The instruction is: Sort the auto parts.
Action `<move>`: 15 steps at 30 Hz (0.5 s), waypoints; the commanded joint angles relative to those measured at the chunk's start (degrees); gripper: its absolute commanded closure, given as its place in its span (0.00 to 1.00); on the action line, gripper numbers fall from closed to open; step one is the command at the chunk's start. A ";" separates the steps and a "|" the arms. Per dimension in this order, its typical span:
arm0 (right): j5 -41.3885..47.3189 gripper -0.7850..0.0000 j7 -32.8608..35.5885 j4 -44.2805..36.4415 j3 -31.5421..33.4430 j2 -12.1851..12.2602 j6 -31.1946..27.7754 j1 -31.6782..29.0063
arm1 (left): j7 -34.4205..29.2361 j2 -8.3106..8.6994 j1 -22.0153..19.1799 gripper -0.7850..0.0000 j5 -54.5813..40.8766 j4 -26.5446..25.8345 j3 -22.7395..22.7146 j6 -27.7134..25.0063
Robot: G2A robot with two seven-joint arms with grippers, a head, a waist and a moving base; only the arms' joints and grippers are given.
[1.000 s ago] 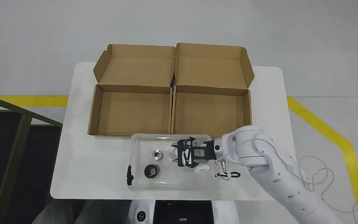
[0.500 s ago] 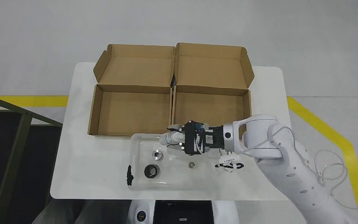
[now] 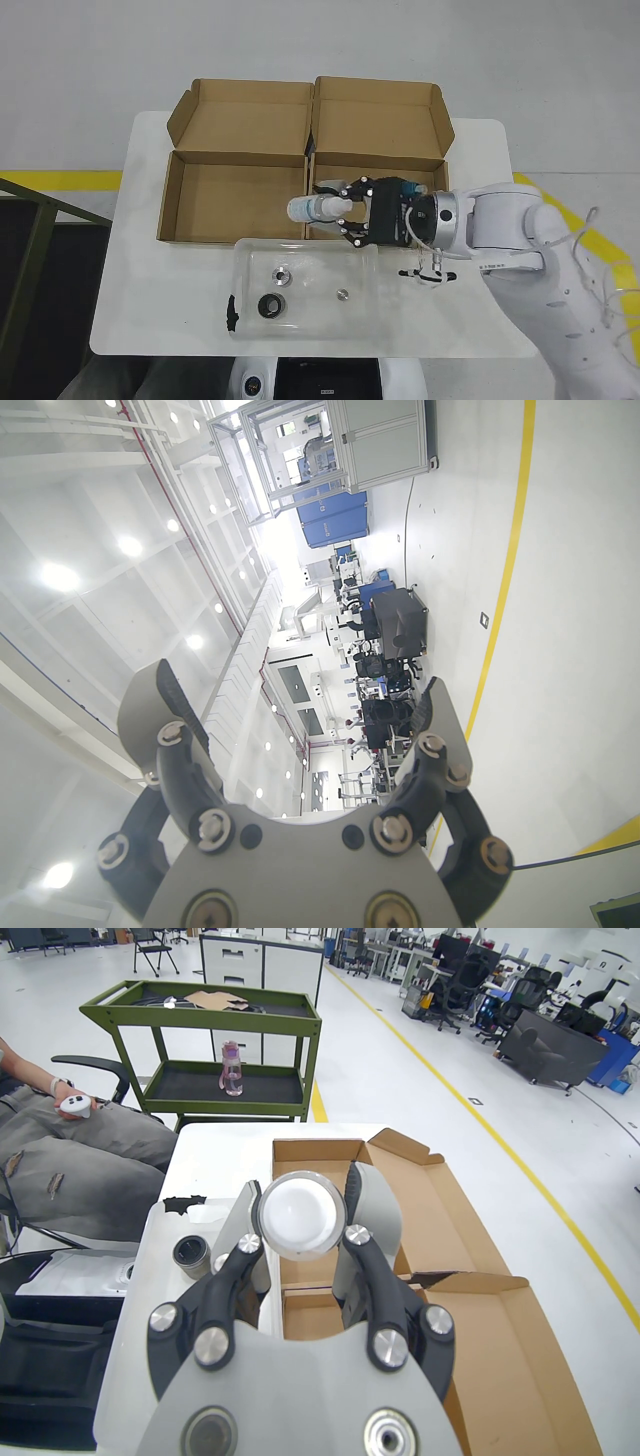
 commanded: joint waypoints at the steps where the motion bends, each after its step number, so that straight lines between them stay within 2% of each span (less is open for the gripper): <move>1: 0.43 1.00 -0.93 0.47 0.63 0.07 -0.15 -0.03 | 0.00 0.00 0.00 0.00 0.00 0.00 0.00 0.00; 15: -0.05 1.00 -0.68 4.33 2.09 0.49 -0.23 1.13 | 0.00 0.00 0.00 0.00 0.00 0.00 0.00 0.00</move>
